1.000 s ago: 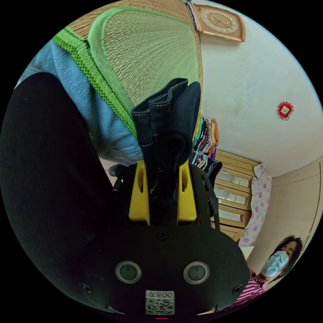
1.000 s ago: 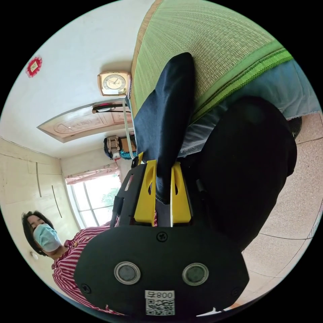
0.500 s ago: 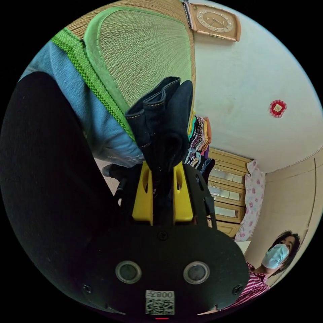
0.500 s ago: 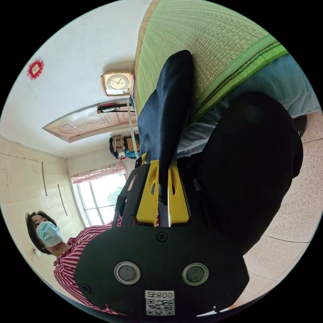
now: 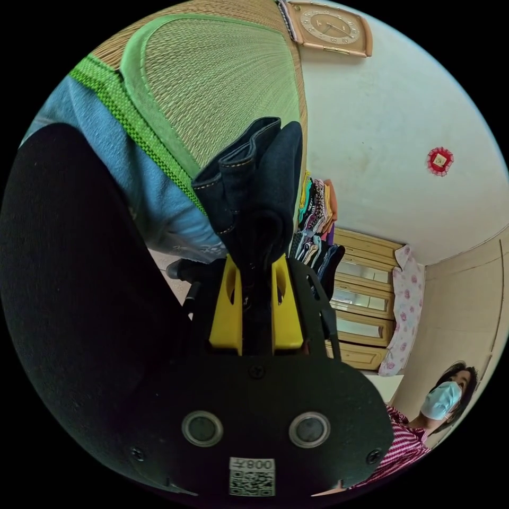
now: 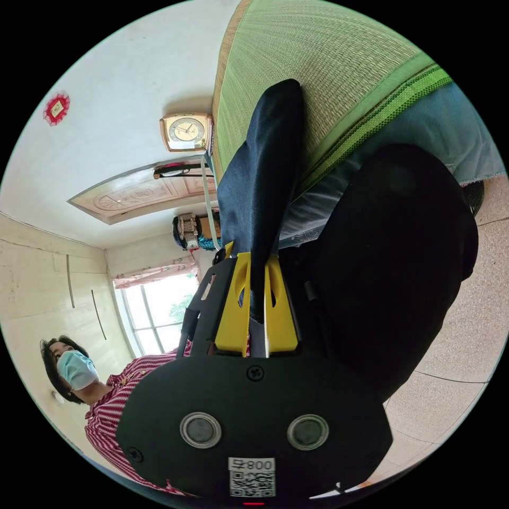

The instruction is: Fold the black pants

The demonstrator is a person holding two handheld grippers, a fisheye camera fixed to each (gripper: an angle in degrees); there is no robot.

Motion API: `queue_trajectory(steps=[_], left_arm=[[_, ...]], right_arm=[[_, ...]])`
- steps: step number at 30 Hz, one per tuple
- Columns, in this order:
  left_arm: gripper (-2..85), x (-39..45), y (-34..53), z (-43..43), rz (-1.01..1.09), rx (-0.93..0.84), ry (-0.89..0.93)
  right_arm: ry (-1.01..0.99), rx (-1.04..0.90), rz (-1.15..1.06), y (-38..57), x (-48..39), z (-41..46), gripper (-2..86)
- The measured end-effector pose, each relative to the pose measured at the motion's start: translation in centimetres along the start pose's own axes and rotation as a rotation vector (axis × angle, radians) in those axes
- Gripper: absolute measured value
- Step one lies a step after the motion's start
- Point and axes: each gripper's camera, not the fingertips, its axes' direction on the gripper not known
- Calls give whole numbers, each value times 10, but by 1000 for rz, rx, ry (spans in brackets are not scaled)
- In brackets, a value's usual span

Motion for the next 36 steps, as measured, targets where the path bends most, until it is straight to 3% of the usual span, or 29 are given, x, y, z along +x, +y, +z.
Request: queue_trajectory(steps=[15, 26, 32, 36], left_arm=[[91, 76, 128, -91, -5, -10, 20], [89, 208, 198, -157, 129, -3, -4], [86, 321, 205, -147, 274, -56, -5], [84, 413, 199, -109, 385, -120, 51]], right_arm=[[-70, 5, -27, -33, 26, -35, 22], [-136, 36, -181, -80, -25, -95, 8], [-159, 128, -303, -127, -87, -193, 4], [-109, 252, -447, -153, -168, -314, 4]])
